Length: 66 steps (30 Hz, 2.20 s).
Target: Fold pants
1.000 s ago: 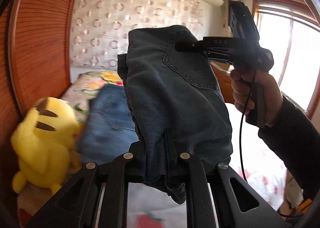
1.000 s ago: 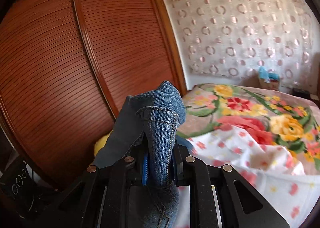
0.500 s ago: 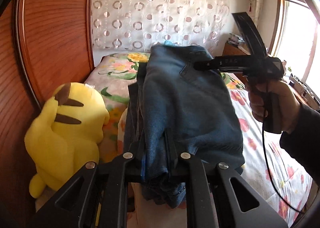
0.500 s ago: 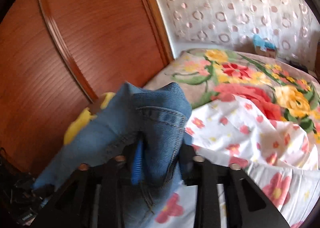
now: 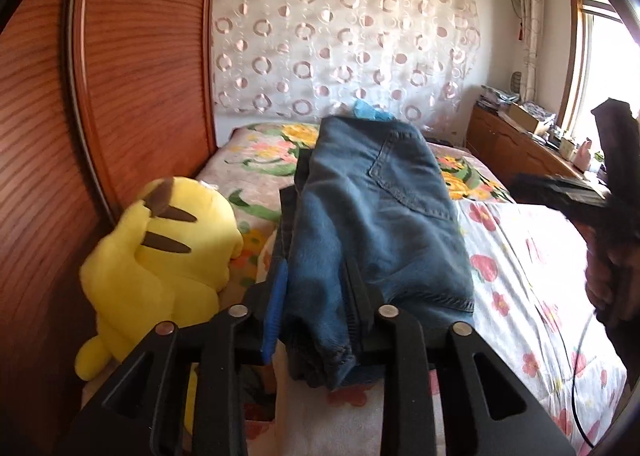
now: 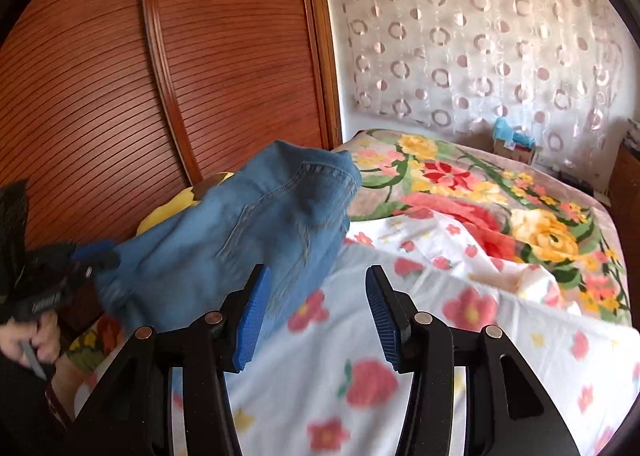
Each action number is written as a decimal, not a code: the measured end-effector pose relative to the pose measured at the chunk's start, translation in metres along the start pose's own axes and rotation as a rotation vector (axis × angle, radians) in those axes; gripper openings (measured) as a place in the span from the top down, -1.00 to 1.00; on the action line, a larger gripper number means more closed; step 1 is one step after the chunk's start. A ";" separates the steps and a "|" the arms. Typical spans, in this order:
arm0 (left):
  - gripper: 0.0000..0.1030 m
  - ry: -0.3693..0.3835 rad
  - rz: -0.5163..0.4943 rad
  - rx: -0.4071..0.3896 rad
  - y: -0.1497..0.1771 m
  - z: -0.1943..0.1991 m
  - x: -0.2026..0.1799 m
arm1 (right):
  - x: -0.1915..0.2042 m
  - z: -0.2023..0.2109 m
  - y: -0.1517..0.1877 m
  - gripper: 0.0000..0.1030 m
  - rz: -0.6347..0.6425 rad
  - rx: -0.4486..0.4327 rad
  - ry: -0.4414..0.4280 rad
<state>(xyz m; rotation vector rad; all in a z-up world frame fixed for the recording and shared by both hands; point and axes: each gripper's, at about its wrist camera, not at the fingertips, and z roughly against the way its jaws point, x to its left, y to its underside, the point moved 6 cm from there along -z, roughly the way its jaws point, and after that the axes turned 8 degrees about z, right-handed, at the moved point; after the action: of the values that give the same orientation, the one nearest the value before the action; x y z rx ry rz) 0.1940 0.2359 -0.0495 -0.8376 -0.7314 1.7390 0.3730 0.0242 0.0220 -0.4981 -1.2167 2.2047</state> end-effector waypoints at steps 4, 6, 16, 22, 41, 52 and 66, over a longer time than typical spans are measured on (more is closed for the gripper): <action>0.32 0.011 -0.028 -0.033 -0.004 0.018 -0.018 | 0.009 0.049 0.024 0.01 -0.013 -0.022 0.034; 0.28 0.024 -0.040 -0.049 -0.006 0.026 -0.030 | 0.010 0.068 0.033 0.01 -0.029 -0.037 0.055; 0.04 0.125 -0.119 -0.119 -0.001 0.063 -0.110 | 0.014 0.172 0.072 0.01 -0.092 -0.119 0.209; 0.04 0.201 -0.148 -0.126 0.004 0.079 -0.152 | 0.032 0.229 0.099 -0.11 -0.119 -0.146 0.304; -0.74 0.189 -0.186 -0.191 0.009 0.127 -0.215 | 0.091 0.271 0.116 -0.47 -0.168 -0.191 0.467; -0.74 0.203 -0.167 -0.147 0.019 0.123 -0.218 | 0.091 0.269 0.121 -0.48 -0.176 -0.200 0.468; -0.74 0.199 -0.170 -0.149 0.020 0.123 -0.218 | 0.079 0.276 0.125 -0.48 -0.184 -0.209 0.465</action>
<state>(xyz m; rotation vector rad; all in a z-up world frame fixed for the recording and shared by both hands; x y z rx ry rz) 0.1329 0.0122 0.0467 -1.0046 -0.7810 1.4401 0.1193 -0.1561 0.0540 -0.8880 -1.1824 1.6896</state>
